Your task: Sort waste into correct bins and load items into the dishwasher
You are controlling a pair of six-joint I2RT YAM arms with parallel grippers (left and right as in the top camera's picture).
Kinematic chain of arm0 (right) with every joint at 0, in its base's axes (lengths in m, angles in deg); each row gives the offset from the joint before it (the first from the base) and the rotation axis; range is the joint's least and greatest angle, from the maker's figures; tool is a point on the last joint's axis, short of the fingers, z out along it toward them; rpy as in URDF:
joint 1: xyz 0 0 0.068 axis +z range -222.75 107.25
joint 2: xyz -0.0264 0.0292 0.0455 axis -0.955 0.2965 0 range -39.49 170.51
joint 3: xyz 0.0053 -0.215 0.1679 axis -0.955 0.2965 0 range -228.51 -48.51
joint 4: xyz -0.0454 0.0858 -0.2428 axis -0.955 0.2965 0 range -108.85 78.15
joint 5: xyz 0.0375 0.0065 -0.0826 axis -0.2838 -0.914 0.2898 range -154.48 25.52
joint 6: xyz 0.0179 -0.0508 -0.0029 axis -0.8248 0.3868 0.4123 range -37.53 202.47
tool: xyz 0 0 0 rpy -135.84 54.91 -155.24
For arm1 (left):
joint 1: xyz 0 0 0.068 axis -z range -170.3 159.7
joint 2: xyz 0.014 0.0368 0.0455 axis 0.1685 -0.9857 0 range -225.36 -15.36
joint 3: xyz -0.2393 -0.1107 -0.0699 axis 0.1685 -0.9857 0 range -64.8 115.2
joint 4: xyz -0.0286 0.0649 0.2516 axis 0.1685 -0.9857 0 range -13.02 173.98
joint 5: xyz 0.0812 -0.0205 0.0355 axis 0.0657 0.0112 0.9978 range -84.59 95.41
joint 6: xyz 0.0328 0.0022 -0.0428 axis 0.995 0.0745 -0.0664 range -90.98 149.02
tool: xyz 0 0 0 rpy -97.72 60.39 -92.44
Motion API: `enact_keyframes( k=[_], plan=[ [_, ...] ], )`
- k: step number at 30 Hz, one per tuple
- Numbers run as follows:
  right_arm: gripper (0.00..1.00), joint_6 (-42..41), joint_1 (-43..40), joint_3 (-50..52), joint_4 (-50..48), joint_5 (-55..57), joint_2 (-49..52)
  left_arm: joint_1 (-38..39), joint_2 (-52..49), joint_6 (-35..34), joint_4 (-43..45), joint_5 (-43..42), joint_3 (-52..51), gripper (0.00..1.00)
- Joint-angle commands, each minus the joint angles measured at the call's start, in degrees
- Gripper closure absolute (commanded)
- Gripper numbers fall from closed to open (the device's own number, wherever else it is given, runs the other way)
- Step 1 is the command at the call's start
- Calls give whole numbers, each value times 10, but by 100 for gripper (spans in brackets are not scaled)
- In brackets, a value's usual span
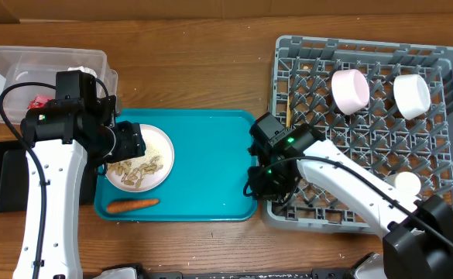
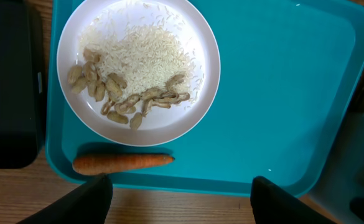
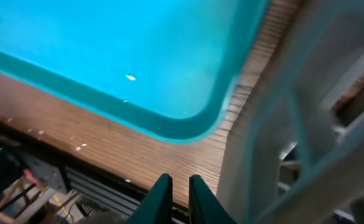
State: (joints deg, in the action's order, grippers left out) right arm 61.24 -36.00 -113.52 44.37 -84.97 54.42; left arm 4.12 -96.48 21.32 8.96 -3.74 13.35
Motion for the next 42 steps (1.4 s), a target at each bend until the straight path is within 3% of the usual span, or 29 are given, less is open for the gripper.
enact_keyframes(
  k=[1, 10, 16, 20, 22, 23, 24, 28, 35, 42],
  plan=[
    [87, -15, -2, 9, -2, 39, -2, 5, -2, 0, 2, 3, -1, 27],
    [87, 15, -2, -54, 4, 16, -3, 5, -2, 0, 2, 3, -1, 26],
    [81, 50, -14, -179, 66, 26, -3, 5, -2, 0, 1, 4, -1, 25],
    [74, 49, -68, -299, 132, 108, -3, 5, -2, 0, 0, 3, -1, 24],
    [39, 50, -109, -349, 150, 122, -3, 5, -2, 0, 0, 3, -1, 23],
    [14, 50, -131, -368, 155, 120, -3, 5, -2, 0, 0, 3, -1, 23],
    [4, 50, -155, -381, 158, 116, -3, 5, -2, 0, 0, 3, -1, 23],
    [2, 105, -228, -390, 203, 58, -3, 5, -2, 0, -2, 3, -1, 22],
    [2, 102, -286, -380, 305, 195, -3, 6, -2, -2, 1, -18, -1, 21],
    [2, 96, -316, -380, 323, 212, -4, 62, -2, -2, 4, -13, -1, 20]
  ],
)
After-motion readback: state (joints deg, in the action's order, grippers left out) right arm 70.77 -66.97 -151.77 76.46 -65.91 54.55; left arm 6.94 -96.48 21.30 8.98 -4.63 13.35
